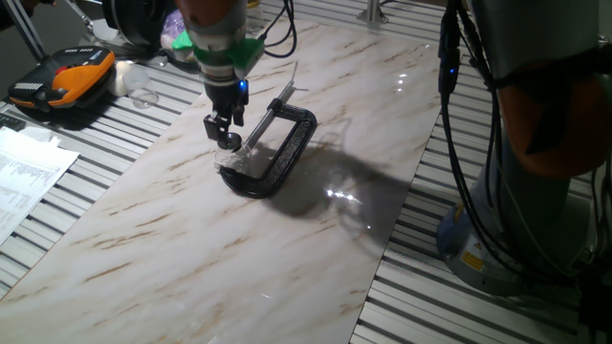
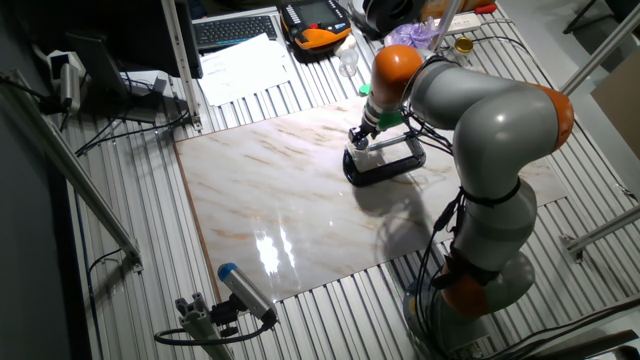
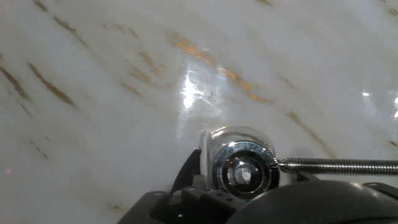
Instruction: Screw the lid onto the jar
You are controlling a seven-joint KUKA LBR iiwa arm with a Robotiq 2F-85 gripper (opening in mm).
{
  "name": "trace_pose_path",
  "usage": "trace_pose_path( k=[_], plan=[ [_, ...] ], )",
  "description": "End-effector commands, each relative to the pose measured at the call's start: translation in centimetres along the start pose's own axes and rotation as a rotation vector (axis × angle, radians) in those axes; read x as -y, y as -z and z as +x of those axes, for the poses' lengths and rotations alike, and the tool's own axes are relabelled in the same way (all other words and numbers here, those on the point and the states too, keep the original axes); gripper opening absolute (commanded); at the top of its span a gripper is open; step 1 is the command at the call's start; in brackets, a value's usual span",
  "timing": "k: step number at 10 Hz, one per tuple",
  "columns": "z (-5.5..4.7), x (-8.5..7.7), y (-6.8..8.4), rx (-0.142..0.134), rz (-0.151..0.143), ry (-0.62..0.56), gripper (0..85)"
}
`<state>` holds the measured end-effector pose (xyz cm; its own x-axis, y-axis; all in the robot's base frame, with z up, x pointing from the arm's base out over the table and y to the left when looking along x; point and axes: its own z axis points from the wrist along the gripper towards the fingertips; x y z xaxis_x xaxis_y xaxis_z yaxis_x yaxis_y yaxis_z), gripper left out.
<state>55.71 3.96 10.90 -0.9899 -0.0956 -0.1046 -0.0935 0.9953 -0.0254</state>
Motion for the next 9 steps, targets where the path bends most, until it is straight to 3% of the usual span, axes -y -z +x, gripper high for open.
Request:
trace_pose_path(
  k=[1,9],
  plan=[
    [0.01,-0.07,-0.05,0.0,-0.003,0.004,68.0],
    [-0.02,-0.03,-0.51,0.011,-0.023,0.036,68.0]
  ],
)
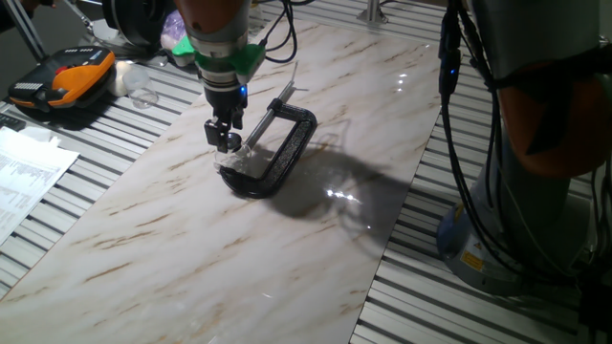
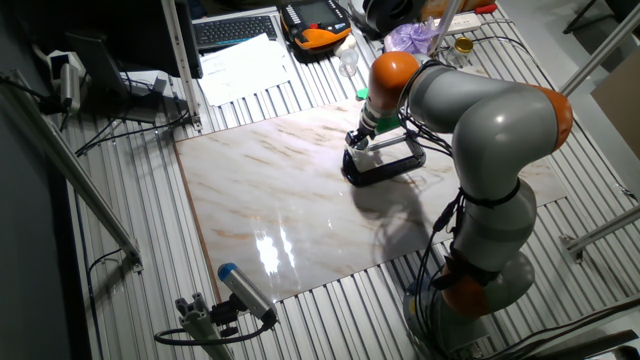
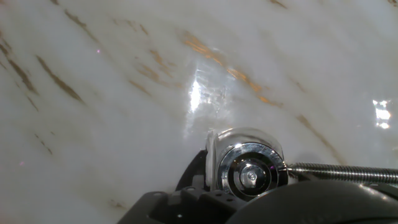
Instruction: Screw the lid onto the jar
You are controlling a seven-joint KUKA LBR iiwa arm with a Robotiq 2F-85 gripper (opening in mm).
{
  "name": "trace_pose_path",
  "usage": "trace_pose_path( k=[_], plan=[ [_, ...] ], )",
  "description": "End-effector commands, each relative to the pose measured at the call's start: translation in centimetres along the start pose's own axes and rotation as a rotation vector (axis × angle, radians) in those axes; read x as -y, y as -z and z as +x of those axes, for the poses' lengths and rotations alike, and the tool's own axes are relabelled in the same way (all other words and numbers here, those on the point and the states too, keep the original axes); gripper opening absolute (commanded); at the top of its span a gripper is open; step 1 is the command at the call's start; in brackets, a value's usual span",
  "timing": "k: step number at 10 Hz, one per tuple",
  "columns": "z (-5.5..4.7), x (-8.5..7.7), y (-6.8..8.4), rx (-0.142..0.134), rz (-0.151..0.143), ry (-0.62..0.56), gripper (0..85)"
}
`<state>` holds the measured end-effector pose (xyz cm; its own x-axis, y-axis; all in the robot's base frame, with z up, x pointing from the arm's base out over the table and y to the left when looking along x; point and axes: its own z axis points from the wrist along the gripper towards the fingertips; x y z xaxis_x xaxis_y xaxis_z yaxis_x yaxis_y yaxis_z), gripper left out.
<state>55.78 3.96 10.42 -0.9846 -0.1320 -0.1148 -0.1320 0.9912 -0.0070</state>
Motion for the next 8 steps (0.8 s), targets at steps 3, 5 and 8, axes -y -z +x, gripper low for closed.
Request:
trace_pose_path(
  k=[3,5,8],
  plan=[
    [0.02,0.12,-0.12,0.001,0.003,0.004,68.0],
    [0.0,0.09,-0.18,0.001,0.003,0.004,68.0],
    [-0.04,0.1,-0.35,0.0,0.0,0.004,68.0]
  ],
)
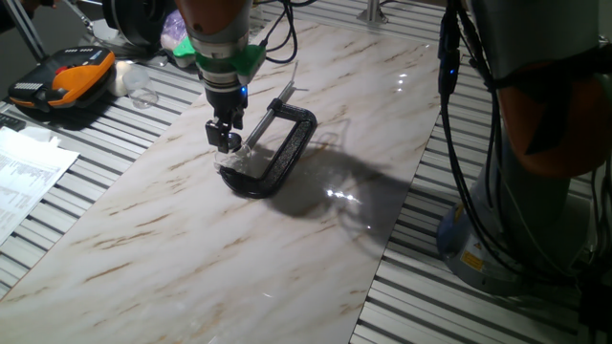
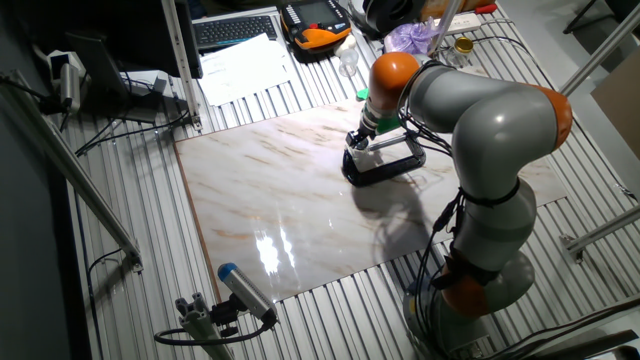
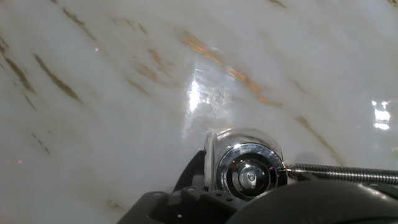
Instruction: Screw the lid onto the jar
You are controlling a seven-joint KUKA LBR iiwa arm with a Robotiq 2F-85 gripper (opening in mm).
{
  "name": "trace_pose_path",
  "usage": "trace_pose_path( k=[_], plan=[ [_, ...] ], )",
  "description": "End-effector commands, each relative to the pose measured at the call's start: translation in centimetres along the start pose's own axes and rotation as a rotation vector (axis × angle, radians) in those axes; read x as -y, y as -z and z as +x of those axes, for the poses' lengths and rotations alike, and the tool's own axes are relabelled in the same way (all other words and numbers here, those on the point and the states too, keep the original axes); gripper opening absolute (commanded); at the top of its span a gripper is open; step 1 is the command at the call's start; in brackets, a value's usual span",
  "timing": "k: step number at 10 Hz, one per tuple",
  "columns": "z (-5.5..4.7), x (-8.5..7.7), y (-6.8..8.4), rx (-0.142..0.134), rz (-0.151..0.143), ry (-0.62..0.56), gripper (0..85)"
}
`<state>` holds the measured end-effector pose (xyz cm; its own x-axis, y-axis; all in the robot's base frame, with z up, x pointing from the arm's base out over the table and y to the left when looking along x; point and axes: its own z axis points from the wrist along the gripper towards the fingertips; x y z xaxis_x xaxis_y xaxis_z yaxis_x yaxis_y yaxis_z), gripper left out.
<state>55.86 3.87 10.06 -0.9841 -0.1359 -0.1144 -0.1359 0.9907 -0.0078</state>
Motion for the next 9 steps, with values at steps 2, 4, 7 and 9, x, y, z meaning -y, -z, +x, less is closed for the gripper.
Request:
trace_pose_path(
  k=[2,4,7,9],
  plan=[
    [-0.04,0.11,-0.25,-0.001,-0.003,0.0,68.0],
    [-0.06,0.21,-0.54,-0.002,-0.003,0.003,68.0],
    [-0.08,0.2,-0.71,-0.002,-0.005,0.003,68.0],
    [-0.08,0.17,-0.75,-0.002,-0.005,0.003,68.0]
  ],
)
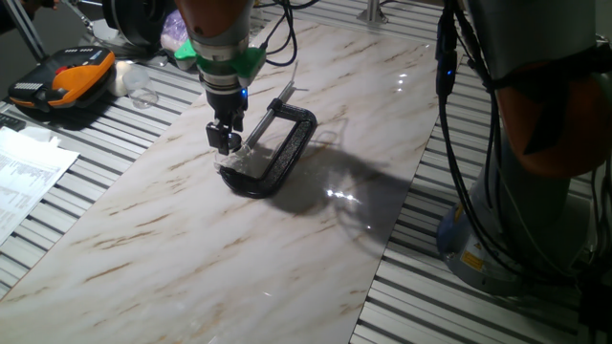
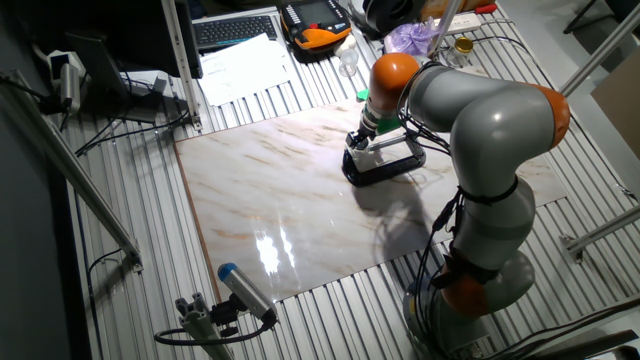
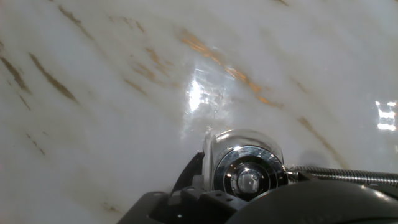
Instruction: Screw the lid onto the jar
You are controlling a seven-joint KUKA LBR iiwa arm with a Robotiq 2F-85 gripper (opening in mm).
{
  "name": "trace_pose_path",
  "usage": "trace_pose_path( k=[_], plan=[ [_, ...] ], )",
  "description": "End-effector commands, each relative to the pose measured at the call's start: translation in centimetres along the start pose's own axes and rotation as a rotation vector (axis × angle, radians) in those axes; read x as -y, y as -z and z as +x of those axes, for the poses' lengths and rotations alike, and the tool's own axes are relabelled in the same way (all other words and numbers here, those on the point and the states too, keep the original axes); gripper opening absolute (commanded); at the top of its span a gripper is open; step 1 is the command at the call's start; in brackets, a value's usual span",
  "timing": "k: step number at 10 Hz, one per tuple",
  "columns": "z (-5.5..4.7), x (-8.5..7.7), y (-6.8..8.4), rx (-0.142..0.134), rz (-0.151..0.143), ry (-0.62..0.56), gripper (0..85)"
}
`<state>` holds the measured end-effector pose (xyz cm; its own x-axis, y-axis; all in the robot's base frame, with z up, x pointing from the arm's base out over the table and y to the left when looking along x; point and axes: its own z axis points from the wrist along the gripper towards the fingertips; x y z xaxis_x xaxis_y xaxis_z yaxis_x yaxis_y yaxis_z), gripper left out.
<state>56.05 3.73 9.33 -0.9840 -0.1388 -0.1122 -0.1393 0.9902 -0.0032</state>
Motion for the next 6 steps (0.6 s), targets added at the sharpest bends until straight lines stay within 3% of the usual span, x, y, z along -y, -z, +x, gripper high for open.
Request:
trace_pose_path(
  k=[1,6],
  plan=[
    [0.0,-0.04,-0.05,0.0,0.002,0.0,68.0],
    [-0.02,-0.03,-0.2,0.0,0.007,0.003,68.0]
  ],
)
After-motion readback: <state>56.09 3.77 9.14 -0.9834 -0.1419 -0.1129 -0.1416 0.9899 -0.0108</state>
